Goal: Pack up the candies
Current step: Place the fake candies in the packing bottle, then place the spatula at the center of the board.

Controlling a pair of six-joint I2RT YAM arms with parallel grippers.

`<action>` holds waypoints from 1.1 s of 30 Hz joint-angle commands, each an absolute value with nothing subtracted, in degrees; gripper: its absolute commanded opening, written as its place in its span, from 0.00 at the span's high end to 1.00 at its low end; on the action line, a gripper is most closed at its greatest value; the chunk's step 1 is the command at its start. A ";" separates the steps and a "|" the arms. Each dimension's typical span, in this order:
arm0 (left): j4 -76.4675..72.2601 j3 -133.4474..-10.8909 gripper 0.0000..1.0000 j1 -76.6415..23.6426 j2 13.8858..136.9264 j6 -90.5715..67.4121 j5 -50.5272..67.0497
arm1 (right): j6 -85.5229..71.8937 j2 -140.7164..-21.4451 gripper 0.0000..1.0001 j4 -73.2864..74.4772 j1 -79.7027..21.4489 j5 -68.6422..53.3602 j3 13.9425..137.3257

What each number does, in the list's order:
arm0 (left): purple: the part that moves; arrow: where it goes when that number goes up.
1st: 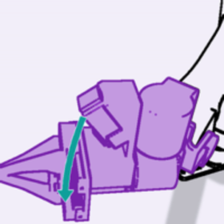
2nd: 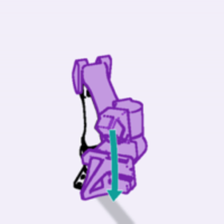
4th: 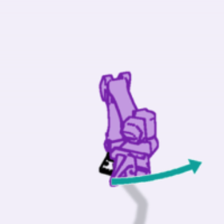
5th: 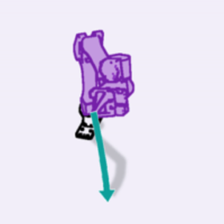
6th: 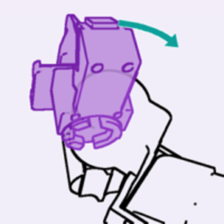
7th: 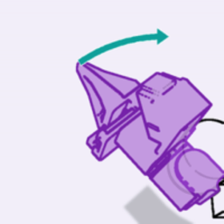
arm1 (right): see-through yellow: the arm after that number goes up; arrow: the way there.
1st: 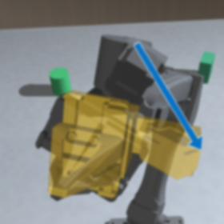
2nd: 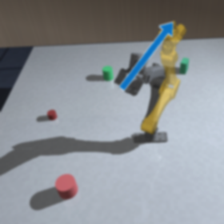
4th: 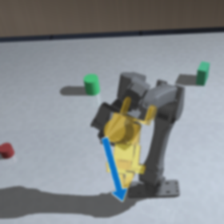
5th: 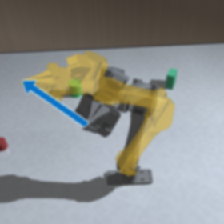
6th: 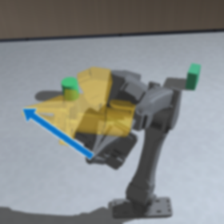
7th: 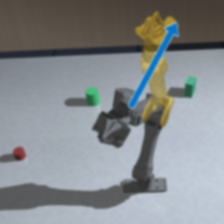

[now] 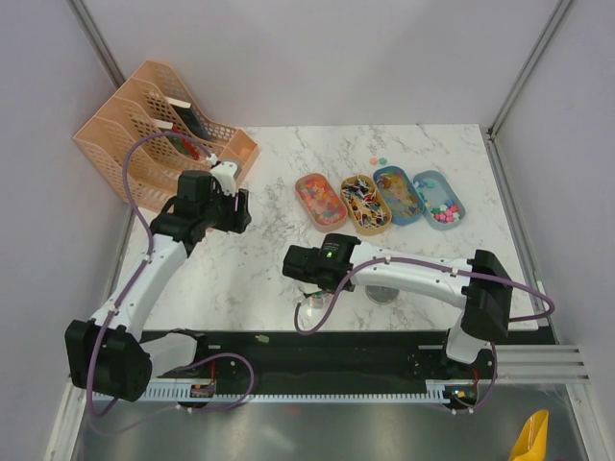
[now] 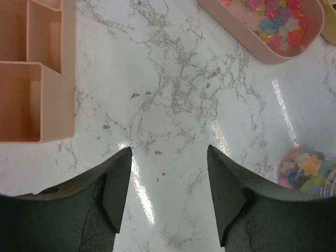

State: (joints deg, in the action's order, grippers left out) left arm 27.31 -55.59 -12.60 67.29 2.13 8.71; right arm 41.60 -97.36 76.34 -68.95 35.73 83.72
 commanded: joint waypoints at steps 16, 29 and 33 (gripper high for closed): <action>24.79 -56.78 0.32 -12.22 67.76 0.53 10.90 | 37.62 -92.38 1.00 83.50 -67.77 39.74 80.52; 31.29 -65.91 0.32 -12.30 80.24 -1.23 12.66 | 33.93 -78.66 1.00 58.22 -13.93 12.06 56.52; 31.64 -68.81 0.32 -12.30 83.67 1.83 10.82 | 32.61 -83.04 1.00 50.38 -8.88 6.52 54.41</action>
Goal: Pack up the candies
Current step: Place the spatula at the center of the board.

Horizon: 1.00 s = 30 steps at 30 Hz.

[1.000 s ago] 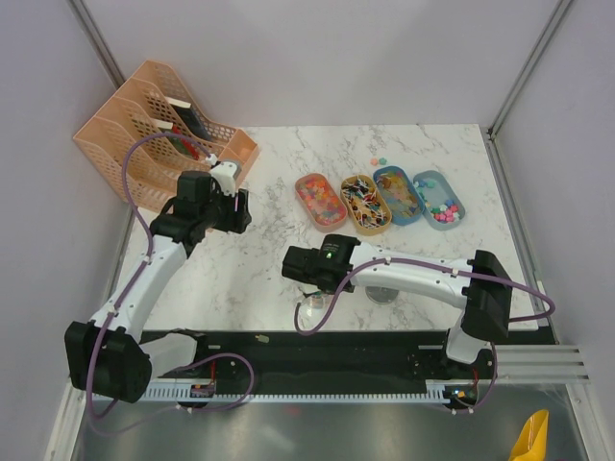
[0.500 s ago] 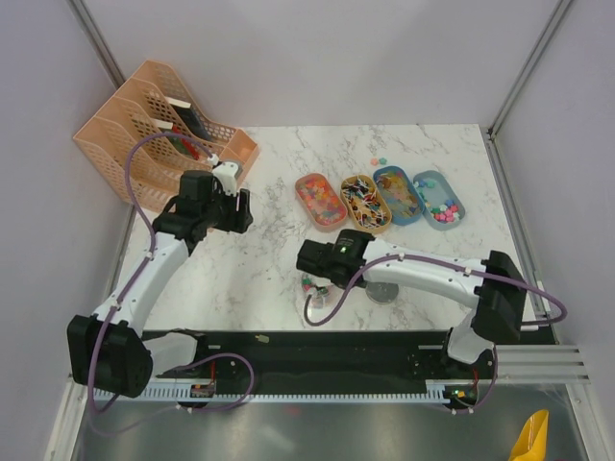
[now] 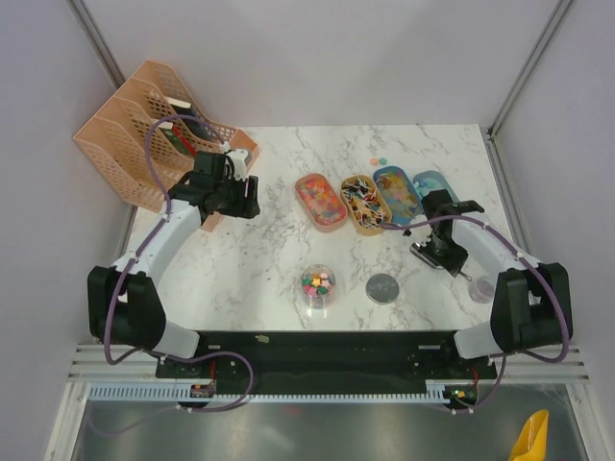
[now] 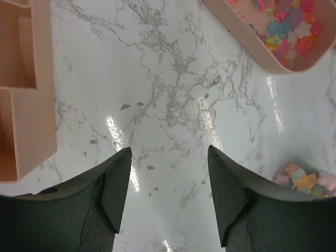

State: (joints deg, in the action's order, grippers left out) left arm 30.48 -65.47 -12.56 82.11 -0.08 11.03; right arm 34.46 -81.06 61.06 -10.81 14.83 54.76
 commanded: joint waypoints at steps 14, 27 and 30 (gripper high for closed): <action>33.39 -75.49 0.32 -12.30 89.12 3.60 7.82 | 33.91 -87.75 0.36 49.55 -3.78 2.47 59.93; 33.13 -74.18 0.28 -12.30 86.84 5.89 9.93 | 72.74 -76.81 0.07 56.08 -9.13 -25.74 55.99; 32.96 -72.86 0.28 -12.39 85.87 5.89 10.28 | 79.44 -79.97 0.02 52.67 -14.49 -26.54 55.37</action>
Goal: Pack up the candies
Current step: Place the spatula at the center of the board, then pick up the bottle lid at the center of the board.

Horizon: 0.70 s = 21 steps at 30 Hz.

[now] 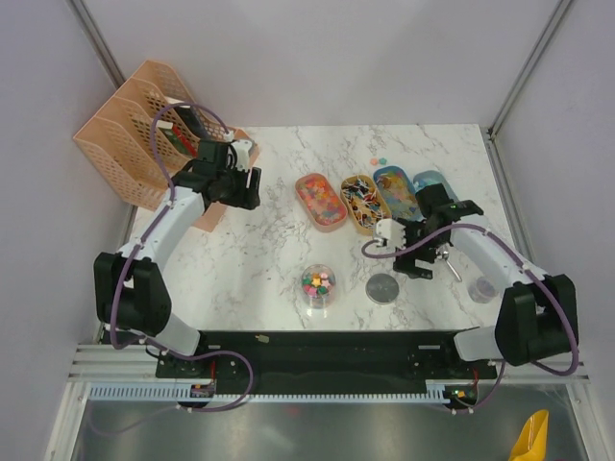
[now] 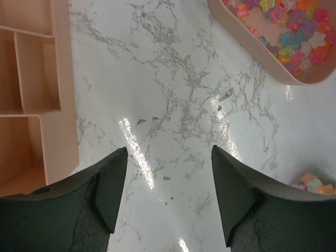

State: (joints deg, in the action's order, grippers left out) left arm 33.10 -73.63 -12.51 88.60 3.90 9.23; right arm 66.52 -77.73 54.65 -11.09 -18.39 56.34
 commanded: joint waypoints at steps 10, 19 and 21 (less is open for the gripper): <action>31.55 -69.35 0.28 -12.48 84.29 5.45 10.55 | 88.32 -86.65 0.02 45.86 -27.51 -21.62 53.61; 31.55 -69.26 0.28 -12.48 83.32 5.10 11.16 | 90.52 -89.12 0.02 52.12 -29.44 -20.83 54.93; 31.55 -69.43 0.28 -12.48 83.76 5.10 11.16 | 90.88 -89.21 0.02 53.35 -29.88 -20.57 55.02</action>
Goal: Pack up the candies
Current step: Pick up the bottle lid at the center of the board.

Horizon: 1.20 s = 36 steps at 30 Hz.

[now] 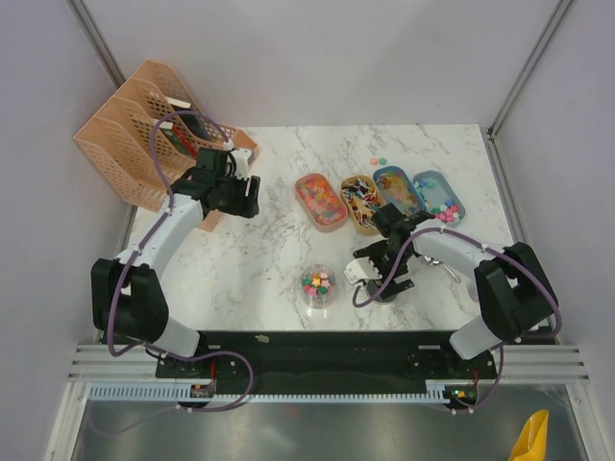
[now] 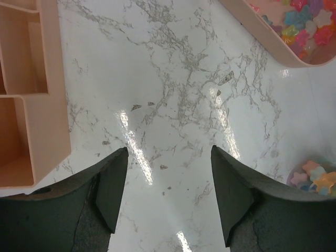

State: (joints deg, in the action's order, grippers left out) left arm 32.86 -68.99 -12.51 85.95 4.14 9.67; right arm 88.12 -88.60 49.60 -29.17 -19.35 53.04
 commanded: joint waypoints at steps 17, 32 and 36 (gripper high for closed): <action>31.55 -69.96 0.28 -12.39 84.20 5.36 11.07 | 90.70 -89.38 0.02 51.68 -32.34 -18.90 52.03; 31.20 -69.79 0.28 -12.39 84.81 5.19 11.16 | 89.56 -86.66 0.02 51.68 -33.31 -19.07 49.75; 31.20 -69.70 0.28 -12.39 84.90 5.01 11.42 | 89.65 -86.40 0.02 51.59 -34.10 -18.99 49.05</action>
